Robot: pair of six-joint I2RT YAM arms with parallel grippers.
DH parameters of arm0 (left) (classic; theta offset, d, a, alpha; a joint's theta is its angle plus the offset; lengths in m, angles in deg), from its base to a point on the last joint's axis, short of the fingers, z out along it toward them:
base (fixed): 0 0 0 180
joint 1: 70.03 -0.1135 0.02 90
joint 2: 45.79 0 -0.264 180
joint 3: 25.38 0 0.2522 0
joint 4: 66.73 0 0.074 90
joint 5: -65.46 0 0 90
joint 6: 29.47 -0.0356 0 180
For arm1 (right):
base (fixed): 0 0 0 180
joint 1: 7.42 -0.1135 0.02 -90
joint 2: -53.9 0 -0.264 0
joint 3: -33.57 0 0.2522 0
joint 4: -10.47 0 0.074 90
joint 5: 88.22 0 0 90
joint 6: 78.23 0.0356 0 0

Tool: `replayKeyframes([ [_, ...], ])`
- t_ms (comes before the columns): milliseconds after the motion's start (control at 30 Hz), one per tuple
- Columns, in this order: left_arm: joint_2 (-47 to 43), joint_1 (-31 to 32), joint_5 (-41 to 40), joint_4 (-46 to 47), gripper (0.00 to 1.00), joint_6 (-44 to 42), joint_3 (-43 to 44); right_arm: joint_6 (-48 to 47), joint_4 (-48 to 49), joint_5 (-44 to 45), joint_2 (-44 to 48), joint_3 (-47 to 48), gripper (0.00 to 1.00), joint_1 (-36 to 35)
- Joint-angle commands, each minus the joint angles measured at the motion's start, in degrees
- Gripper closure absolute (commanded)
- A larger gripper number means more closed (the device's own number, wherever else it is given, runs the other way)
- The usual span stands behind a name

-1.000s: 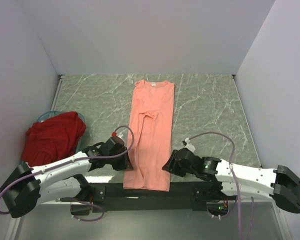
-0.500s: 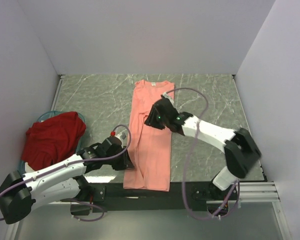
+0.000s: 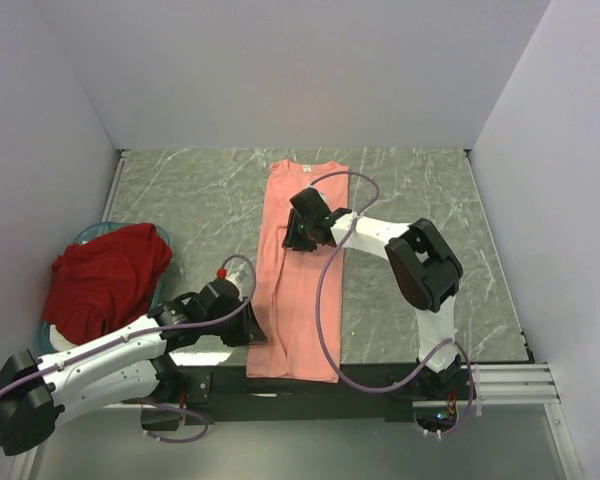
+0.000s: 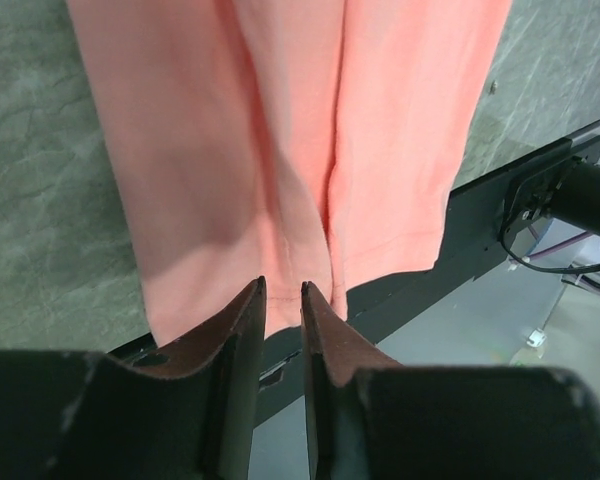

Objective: Fold and stack the t-shirts
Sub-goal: Fold the tshirt

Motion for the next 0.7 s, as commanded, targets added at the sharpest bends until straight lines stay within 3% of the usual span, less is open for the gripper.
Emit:
replayKeyframes([
  [0, -1.2, 0.3, 0.1, 0.4, 0.73, 1.3, -0.7, -1.8, 1.1, 0.0, -1.4, 3.9, 0.58, 0.9],
  [667, 1.2, 0.7, -0.1, 1.1, 0.73, 1.0, -1.3, -1.8, -0.6, 2.7, -8.4, 9.4, 0.62, 1.0],
])
